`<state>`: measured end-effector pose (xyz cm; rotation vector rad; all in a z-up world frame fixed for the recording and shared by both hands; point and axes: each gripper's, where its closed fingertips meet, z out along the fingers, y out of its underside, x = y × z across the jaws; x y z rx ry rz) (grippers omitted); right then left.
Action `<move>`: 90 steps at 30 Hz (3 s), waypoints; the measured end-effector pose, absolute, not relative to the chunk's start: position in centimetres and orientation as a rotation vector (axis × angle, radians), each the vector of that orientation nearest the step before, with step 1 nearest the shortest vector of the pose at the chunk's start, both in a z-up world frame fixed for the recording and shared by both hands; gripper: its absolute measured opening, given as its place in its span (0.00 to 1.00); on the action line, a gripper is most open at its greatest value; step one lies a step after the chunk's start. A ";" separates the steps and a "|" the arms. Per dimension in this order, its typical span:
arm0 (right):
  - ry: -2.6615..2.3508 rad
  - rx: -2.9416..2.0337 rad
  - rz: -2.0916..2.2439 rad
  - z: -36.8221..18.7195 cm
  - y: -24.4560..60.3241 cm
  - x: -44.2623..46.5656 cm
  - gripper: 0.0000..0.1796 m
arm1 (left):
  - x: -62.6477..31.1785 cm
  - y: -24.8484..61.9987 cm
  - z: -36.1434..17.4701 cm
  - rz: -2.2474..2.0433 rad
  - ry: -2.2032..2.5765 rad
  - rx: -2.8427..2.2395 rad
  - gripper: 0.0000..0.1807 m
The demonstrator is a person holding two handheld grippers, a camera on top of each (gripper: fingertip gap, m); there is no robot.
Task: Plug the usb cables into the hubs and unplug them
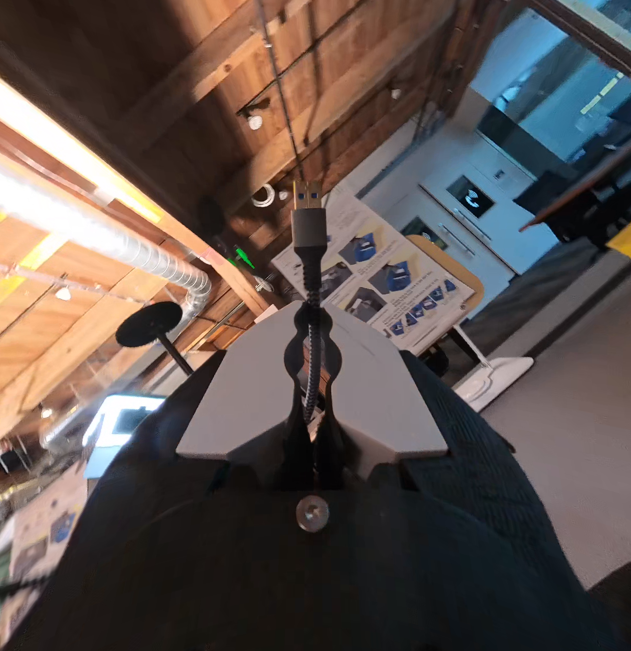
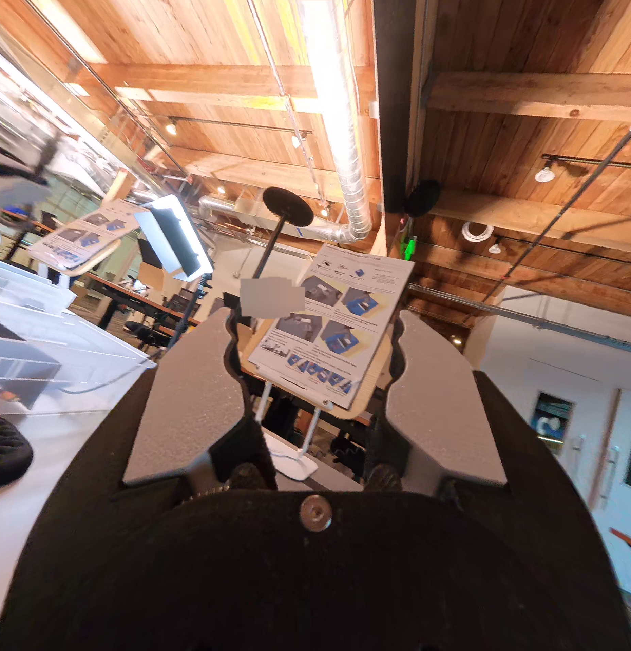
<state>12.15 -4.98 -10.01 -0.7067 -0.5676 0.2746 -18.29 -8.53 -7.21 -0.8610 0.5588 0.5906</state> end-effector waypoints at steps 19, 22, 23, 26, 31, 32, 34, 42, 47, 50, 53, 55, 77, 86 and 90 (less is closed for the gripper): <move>-1.015 -0.757 0.465 -14.5 -8.2 -1.1 0.23 | -5.1 -5.9 -15.9 0.904 1.033 -0.590 0.03; -0.981 -0.761 0.539 -14.0 -8.2 0.1 0.22 | -5.3 -6.2 -15.6 0.867 0.999 -0.585 0.03; -0.978 -0.764 0.558 -13.9 -8.2 0.5 0.22 | -5.3 -6.2 -15.5 0.868 0.995 -0.583 0.03; -1.086 -0.789 0.561 -15.0 -8.3 2.0 0.18 | -5.4 -6.1 -15.6 0.876 1.004 -0.583 0.03; -1.283 -0.966 0.395 -18.5 -7.0 6.4 0.21 | -5.2 -5.7 -16.2 0.845 1.027 -0.617 0.03; -1.252 -0.985 0.363 -18.2 -6.5 7.5 0.21 | -5.1 -5.6 -16.3 0.834 1.031 -0.623 0.03; -1.209 -0.991 0.355 -17.8 -6.4 8.7 0.21 | -4.9 -5.4 -16.6 0.830 1.040 -0.628 0.03; -1.279 -0.988 0.353 -18.7 -6.7 7.2 0.23 | -3.9 -5.5 -17.1 0.820 1.066 -0.617 0.03; -1.261 -0.930 0.390 -18.3 -6.9 4.9 0.22 | -4.1 -5.5 -17.2 0.816 1.067 -0.618 0.03; -1.237 -0.885 0.426 -17.7 -7.2 3.3 0.22 | -4.1 -5.5 -17.2 0.821 1.069 -0.614 0.03; -1.234 -0.870 0.454 -17.7 -7.5 2.2 0.22 | -3.9 -5.6 -17.4 0.799 1.080 -0.619 0.03; -1.226 -0.858 0.465 -17.6 -7.6 1.6 0.22 | -3.6 -5.6 -17.7 0.743 1.100 -0.645 0.03; -1.111 -0.840 0.400 -17.4 -10.0 -6.0 0.05 | -5.5 -7.0 -17.2 0.446 1.154 -0.680 0.23; -0.650 -1.144 1.328 -17.1 -6.6 -3.3 0.05 | -5.5 -7.6 -17.0 0.392 1.160 -0.654 0.32; -0.507 -1.216 1.574 -18.0 -5.3 -2.7 0.05 | -4.5 -7.6 -17.2 0.306 1.162 -0.697 0.32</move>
